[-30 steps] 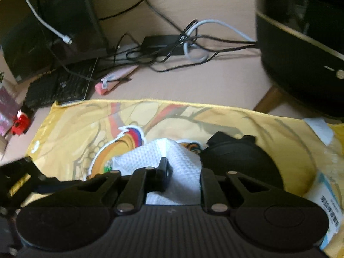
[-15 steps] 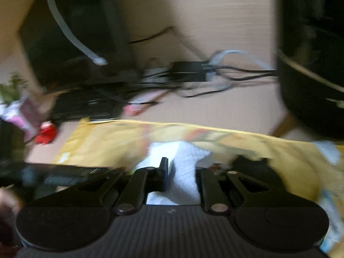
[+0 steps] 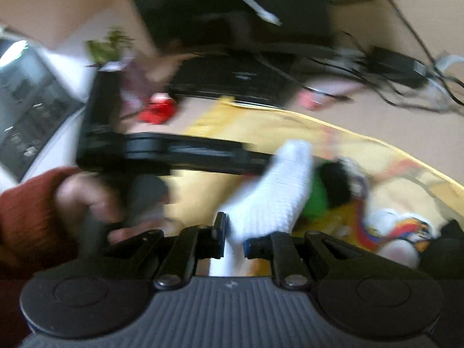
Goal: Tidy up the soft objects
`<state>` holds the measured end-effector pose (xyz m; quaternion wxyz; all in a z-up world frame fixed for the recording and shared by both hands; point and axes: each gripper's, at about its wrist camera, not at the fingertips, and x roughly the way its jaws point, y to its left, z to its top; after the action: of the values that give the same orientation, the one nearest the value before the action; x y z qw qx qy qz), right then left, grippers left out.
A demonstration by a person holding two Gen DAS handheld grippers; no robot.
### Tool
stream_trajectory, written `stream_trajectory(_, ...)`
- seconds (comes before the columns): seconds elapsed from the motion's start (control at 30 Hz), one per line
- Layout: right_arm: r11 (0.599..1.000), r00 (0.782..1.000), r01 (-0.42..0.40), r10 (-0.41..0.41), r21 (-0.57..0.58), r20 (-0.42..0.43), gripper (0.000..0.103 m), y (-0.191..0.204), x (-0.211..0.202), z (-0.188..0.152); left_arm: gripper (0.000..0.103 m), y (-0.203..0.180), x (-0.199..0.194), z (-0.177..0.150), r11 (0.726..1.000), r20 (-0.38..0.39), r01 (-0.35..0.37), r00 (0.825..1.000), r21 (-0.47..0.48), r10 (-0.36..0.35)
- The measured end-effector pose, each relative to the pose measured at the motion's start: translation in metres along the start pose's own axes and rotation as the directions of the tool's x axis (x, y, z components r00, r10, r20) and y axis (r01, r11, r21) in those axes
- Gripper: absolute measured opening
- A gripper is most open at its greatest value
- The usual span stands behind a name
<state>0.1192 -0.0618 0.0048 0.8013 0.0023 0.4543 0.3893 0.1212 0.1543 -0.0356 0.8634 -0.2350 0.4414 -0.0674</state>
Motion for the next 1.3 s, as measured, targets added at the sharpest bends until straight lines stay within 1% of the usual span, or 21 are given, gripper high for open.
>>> stream_trajectory(0.07, 0.996, 0.996, 0.087, -0.087, 0.007, 0.022, 0.023, -0.008, 0.002, 0.002, 0.082, 0.002, 0.0, 0.0, 1.0, 0.001, -0.003, 1.0, -0.01, 0.003)
stream_trajectory(0.13, 0.988, 0.986, 0.156, -0.154, -0.022, 0.06, 0.047, -0.009, 0.002, 0.003, 0.084, 0.005, 0.0, 0.0, 1.0, -0.001, -0.005, 1.0, -0.016, 0.005)
stream_trajectory(0.27, 0.96, 0.96, 0.254, -0.235, -0.115, 0.153, 0.054, -0.005, 0.005, 0.007, 0.084, 0.006, 0.002, 0.002, 1.0, -0.008, -0.007, 1.0, -0.021, 0.007)
stream_trajectory(0.33, 0.962, 0.955, 0.249, -0.226, -0.108, 0.194, 0.056, -0.007, 0.007, 0.011, 0.085, 0.005, 0.003, 0.002, 1.0, -0.011, -0.01, 1.0, -0.017, 0.01)
stream_trajectory(0.37, 0.966, 0.953, 0.24, -0.215, -0.097, 0.215, 0.055, -0.008, 0.008, 0.013, 0.086, 0.005, 0.004, 0.002, 1.0, -0.013, -0.011, 1.0, -0.015, 0.011)
stream_trajectory(0.43, 0.974, 0.95, 0.214, -0.192, -0.067, 0.246, 0.031, -0.011, 0.009, 0.017, 0.087, 0.005, 0.004, 0.003, 1.0, -0.015, -0.016, 1.0, -0.016, 0.015)
stream_trajectory(0.47, 0.981, 0.952, 0.192, -0.176, -0.04, 0.249, 0.023, -0.014, 0.009, 0.021, 0.087, 0.006, 0.003, 0.003, 1.0, -0.015, -0.018, 1.0, -0.018, 0.018)
stream_trajectory(0.5, 0.983, 0.953, 0.184, -0.175, -0.013, 0.249, 0.008, -0.017, 0.009, 0.023, 0.087, 0.007, 0.002, 0.003, 1.0, -0.013, -0.02, 1.0, -0.021, 0.02)
stream_trajectory(0.6, 0.967, 0.936, 0.249, -0.255, 0.056, 0.243, 0.008, -0.031, 0.007, 0.024, 0.088, 0.006, -0.007, 0.004, 1.0, 0.002, -0.017, 1.0, 0.011, 0.017)
stream_trajectory(0.67, 0.956, 0.926, 0.273, -0.292, 0.108, 0.239, 0.008, -0.044, -0.001, 0.023, 0.092, -0.005, -0.019, 0.001, 0.994, 0.034, -0.001, 0.999, 0.113, -0.003)
stream_trajectory(0.7, 0.95, 0.922, 0.281, -0.307, 0.136, 0.235, 0.008, -0.052, -0.006, 0.023, 0.094, -0.014, -0.026, -0.003, 0.982, 0.055, -0.001, 0.998, 0.188, -0.01)
stream_trajectory(0.77, 0.939, 0.915, 0.289, -0.328, 0.185, 0.234, 0.008, -0.063, -0.016, 0.022, 0.094, -0.038, -0.033, -0.014, 0.931, 0.091, -0.017, 0.996, 0.364, -0.017)
stream_trajectory(0.87, 0.927, 0.908, 0.283, -0.342, 0.246, 0.241, 0.008, -0.075, -0.03, 0.019, 0.097, -0.076, -0.025, -0.034, 0.803, 0.099, -0.041, 0.995, 0.594, -0.022)
stream_trajectory(0.93, 0.925, 0.905, 0.275, -0.341, 0.264, 0.253, 0.008, -0.077, -0.039, 0.017, 0.097, -0.095, -0.006, -0.048, 0.69, 0.138, -0.138, 0.989, 0.71, 0.056)
stream_trajectory(0.97, 0.925, 0.903, 0.275, -0.343, 0.264, 0.26, 0.008, -0.076, -0.043, 0.015, 0.097, -0.101, 0.004, -0.054, 0.628, 0.181, -0.202, 0.979, 0.751, 0.099)
stream_trajectory(1.0, 0.926, 0.9, 0.28, -0.345, 0.255, 0.265, 0.008, -0.074, -0.045, 0.013, 0.097, -0.104, 0.009, -0.057, 0.588, 0.216, -0.247, 0.969, 0.77, 0.124)
stream_trajectory(1.07, 0.928, 0.894, 0.299, -0.354, 0.225, 0.274, 0.008, -0.068, -0.05, 0.007, 0.097, -0.106, 0.016, -0.057, 0.535, 0.275, -0.315, 0.949, 0.784, 0.156)
stream_trajectory(1.1, 0.927, 0.891, 0.308, -0.359, 0.212, 0.277, 0.008, -0.065, -0.053, 0.003, 0.097, -0.106, 0.015, -0.054, 0.531, 0.281, -0.318, 0.948, 0.786, 0.15)
stream_trajectory(1.13, 0.929, 0.893, 0.309, -0.357, 0.204, 0.274, 0.008, -0.063, -0.055, 0.0, 0.098, -0.104, 0.014, -0.05, 0.54, 0.261, -0.293, 0.956, 0.789, 0.138)
stream_trajectory(1.23, 0.962, 0.937, 0.19, -0.237, 0.195, 0.258, 0.008, -0.057, -0.055, 0.0, 0.098, -0.095, 0.014, -0.04, 0.563, 0.181, -0.21, 0.978, 0.799, 0.109)
stream_trajectory(1.3, 0.97, 0.95, 0.167, -0.206, 0.175, 0.236, 0.008, -0.054, -0.045, 0.003, 0.098, -0.088, 0.015, -0.038, 0.57, 0.14, -0.172, 0.985, 0.804, 0.101)
